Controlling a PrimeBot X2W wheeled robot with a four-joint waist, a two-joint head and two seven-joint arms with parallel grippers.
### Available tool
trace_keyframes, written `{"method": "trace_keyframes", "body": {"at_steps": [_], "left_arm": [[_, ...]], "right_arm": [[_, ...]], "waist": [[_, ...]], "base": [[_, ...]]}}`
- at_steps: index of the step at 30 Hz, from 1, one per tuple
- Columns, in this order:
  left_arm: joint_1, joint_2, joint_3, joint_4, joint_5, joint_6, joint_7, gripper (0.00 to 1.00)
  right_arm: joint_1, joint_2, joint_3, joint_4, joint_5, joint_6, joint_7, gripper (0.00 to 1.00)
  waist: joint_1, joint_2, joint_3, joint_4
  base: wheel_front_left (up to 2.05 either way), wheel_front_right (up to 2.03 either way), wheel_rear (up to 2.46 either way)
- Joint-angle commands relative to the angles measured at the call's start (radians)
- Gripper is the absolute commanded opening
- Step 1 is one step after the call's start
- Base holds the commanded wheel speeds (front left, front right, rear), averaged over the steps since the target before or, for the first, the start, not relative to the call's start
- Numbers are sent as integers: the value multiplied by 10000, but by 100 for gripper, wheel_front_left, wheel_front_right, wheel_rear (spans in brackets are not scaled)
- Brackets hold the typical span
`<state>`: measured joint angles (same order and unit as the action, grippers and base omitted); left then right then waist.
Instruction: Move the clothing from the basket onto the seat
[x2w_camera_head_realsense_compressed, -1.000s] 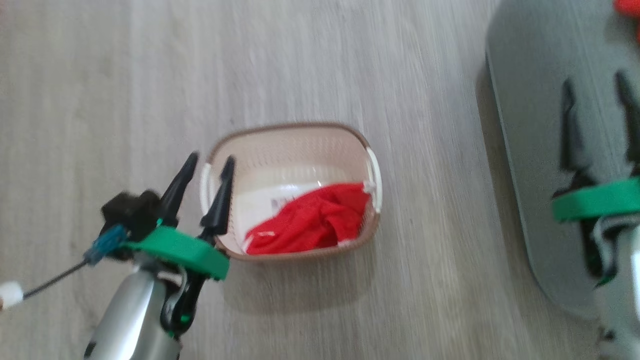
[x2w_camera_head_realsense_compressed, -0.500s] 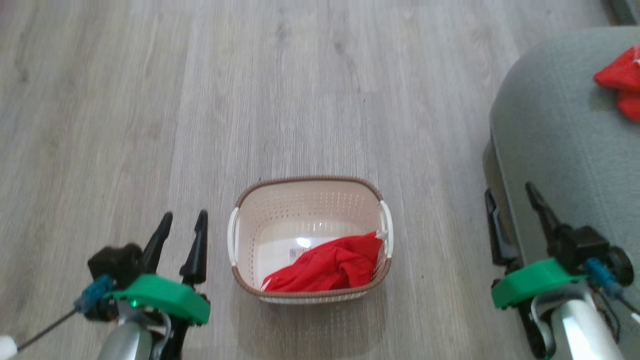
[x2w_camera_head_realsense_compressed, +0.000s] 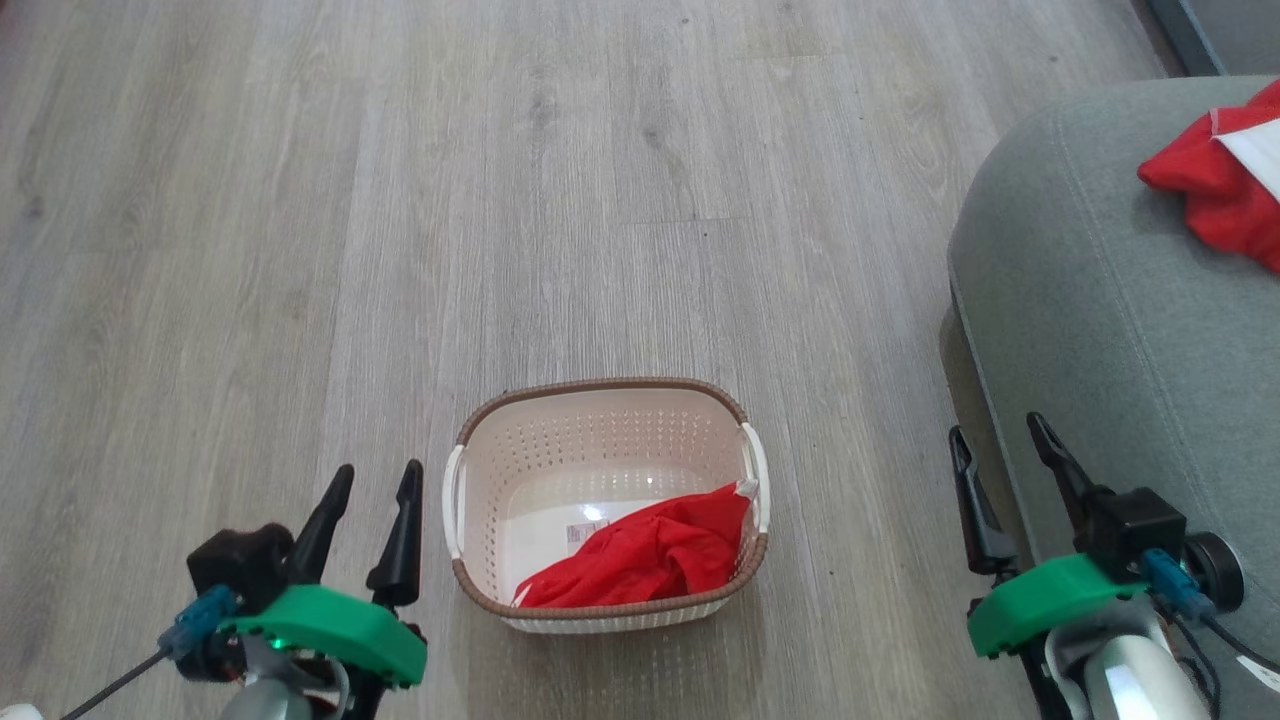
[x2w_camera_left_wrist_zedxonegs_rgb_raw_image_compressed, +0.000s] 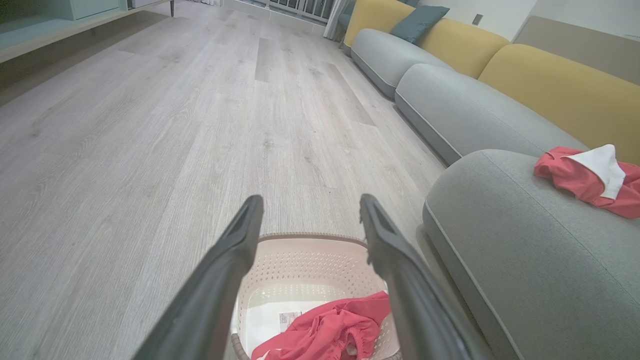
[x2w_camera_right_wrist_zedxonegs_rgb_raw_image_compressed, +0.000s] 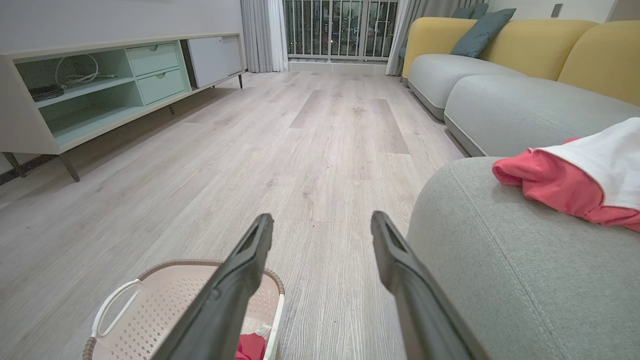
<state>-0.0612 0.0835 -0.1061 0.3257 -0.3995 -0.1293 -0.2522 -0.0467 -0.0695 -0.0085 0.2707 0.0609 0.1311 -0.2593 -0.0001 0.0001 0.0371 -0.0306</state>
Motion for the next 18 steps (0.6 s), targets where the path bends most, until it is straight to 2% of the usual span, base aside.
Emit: {"method": "trace_keyframes", "body": {"at_steps": [1,18], "left_arm": [[-370,31,269,-363,-22,-12,-95,100],[-449,-29,331,-424,14,-13,-95,100]], "right_arm": [[-203,10,204,-270,-71,-4,-25,100],[-391,59,346,-251,-33,-4,-25,100]], "waist": [[1,-1,6,4],[1,-1,233,75]], "base": [[0,0,0],[0,0,0]]}}
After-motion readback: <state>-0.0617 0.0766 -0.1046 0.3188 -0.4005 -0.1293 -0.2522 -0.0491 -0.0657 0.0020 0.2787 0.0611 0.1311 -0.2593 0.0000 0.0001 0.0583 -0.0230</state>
